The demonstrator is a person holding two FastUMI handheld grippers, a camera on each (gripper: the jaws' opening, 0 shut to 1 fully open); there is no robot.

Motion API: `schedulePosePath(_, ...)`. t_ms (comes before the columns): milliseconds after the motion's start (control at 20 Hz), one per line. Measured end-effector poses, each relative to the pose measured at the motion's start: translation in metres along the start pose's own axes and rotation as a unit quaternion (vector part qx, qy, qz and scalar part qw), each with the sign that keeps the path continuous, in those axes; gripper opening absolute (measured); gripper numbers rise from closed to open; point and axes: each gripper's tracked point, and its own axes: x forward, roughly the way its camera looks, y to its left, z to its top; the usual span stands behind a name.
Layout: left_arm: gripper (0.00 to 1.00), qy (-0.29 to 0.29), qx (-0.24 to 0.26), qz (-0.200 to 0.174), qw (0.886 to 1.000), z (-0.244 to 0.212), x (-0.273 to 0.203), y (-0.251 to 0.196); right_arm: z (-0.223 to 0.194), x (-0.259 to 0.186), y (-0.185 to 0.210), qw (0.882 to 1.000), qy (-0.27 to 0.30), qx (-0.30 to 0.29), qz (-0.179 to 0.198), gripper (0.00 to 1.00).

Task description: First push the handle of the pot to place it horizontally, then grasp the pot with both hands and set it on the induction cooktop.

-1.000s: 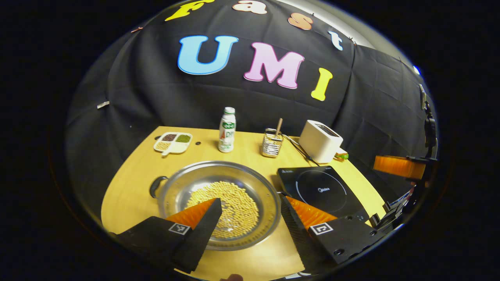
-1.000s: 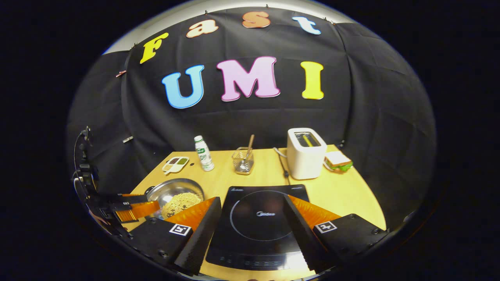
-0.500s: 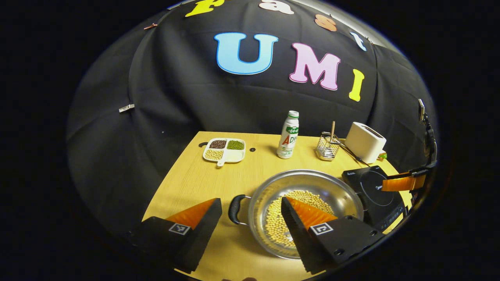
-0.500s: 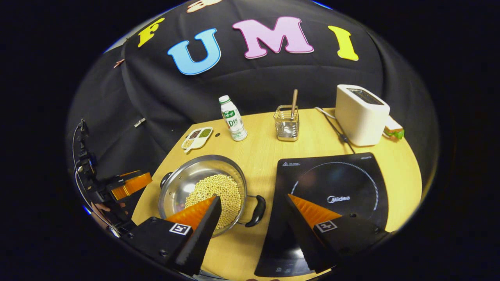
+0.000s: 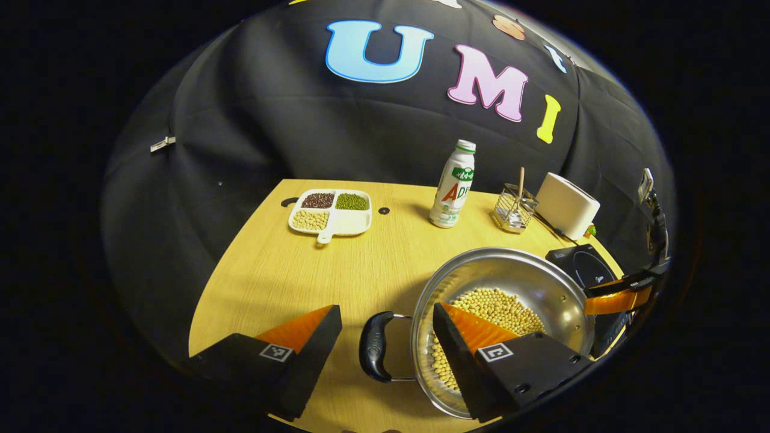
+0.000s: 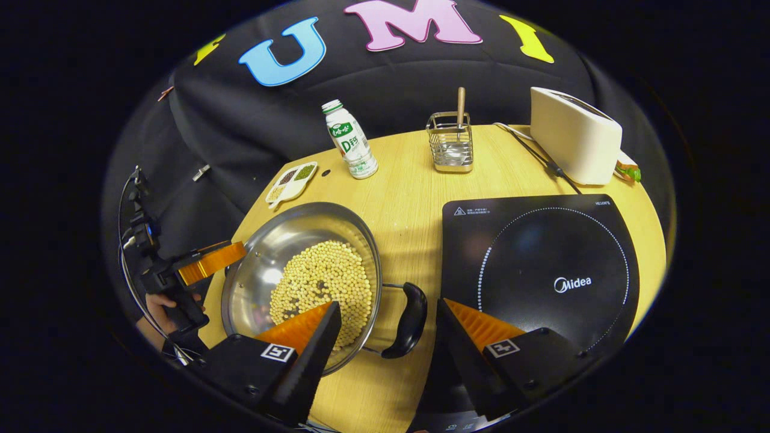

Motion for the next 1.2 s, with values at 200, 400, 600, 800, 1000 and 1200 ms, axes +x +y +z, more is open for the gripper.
schedulePosePath(200,0.94,0.030,-0.014,-0.032,0.999,-0.015,0.014,-0.008,-0.005,0.009,0.005,1.000,0.002,-0.008,-0.007,0.98)
schedulePosePath(400,0.88,0.052,-0.029,-0.045,0.997,-0.028,0.016,-0.009,-0.002,0.027,0.014,1.000,0.010,-0.008,-0.009,0.96)
schedulePosePath(600,0.80,0.060,-0.039,-0.035,0.997,-0.038,0.008,0.005,0.005,0.044,0.010,0.998,0.008,-0.054,-0.032,0.89)
schedulePosePath(800,0.67,0.078,-0.054,-0.036,0.995,-0.054,-0.002,0.015,0.007,0.061,0.020,0.998,0.025,-0.061,-0.020,0.74)
schedulePosePath(1000,0.68,0.089,-0.051,-0.022,0.994,-0.060,0.002,0.022,-0.002,0.077,0.018,0.996,0.046,-0.078,-0.024,0.73)
schedulePosePath(1200,0.68,0.101,-0.055,-0.031,0.993,-0.064,0.004,0.022,-0.001,0.082,0.020,0.997,0.067,-0.038,-0.017,0.67)
